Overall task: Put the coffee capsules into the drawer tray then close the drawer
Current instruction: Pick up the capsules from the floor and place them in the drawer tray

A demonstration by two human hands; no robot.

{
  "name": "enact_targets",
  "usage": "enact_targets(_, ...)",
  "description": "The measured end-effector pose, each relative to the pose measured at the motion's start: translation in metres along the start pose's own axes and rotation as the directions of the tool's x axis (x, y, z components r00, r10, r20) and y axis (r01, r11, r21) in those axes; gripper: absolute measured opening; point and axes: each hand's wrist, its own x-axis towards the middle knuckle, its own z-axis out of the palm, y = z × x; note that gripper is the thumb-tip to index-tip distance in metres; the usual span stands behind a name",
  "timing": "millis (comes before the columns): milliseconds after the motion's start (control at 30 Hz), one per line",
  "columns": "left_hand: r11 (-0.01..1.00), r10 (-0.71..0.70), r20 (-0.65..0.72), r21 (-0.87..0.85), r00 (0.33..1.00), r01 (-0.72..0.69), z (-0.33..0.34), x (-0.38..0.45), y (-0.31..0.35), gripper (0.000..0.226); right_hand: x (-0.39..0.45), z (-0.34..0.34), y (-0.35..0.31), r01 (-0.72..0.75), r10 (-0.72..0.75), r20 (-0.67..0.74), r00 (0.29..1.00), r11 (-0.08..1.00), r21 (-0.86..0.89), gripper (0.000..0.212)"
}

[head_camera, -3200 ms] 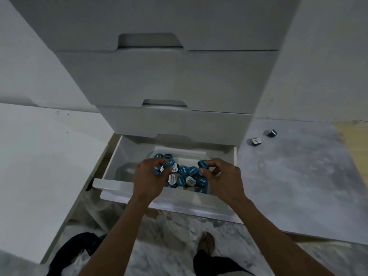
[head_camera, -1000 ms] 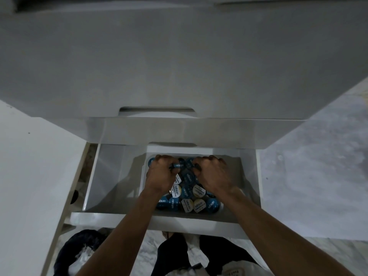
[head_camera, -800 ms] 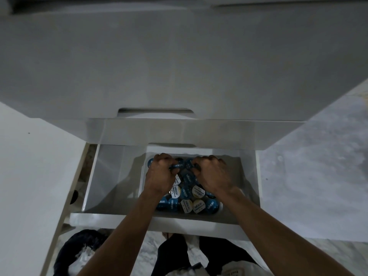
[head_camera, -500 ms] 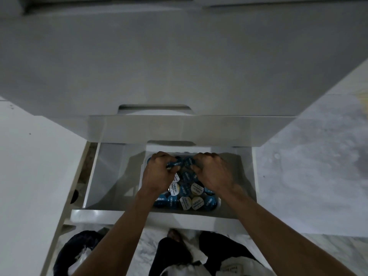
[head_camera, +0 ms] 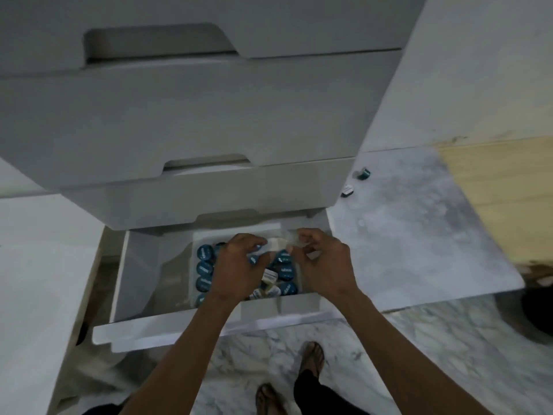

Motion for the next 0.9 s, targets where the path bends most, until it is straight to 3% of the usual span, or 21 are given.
enact_targets(200,0.989,0.088,0.041,-0.12,0.995,-0.082,0.043,-0.007,0.064,0.019,-0.021,-0.067,0.022,-0.029,0.037,-0.113,0.993,0.997,0.068,0.038)
enact_targets(433,0.984,0.098,0.107,-0.16,0.989,-0.08,0.119,0.028,0.148,0.02,0.001,-0.17,0.082,-0.085,0.099,-0.201,0.975,0.993,0.079,0.032)
enact_targets(700,0.988,-0.1,0.09,-0.106,0.991,0.11,0.231,0.078,0.191,0.021,0.068,-0.28,0.179,-0.11,0.111,-0.092,0.99,0.994,0.019,0.027)
enact_targets(900,0.966,-0.248,0.058,-0.064,0.967,0.252,0.263,0.095,0.197,0.023,0.121,-0.302,0.208,-0.107,0.107,-0.004,0.994,0.994,-0.006,0.025)
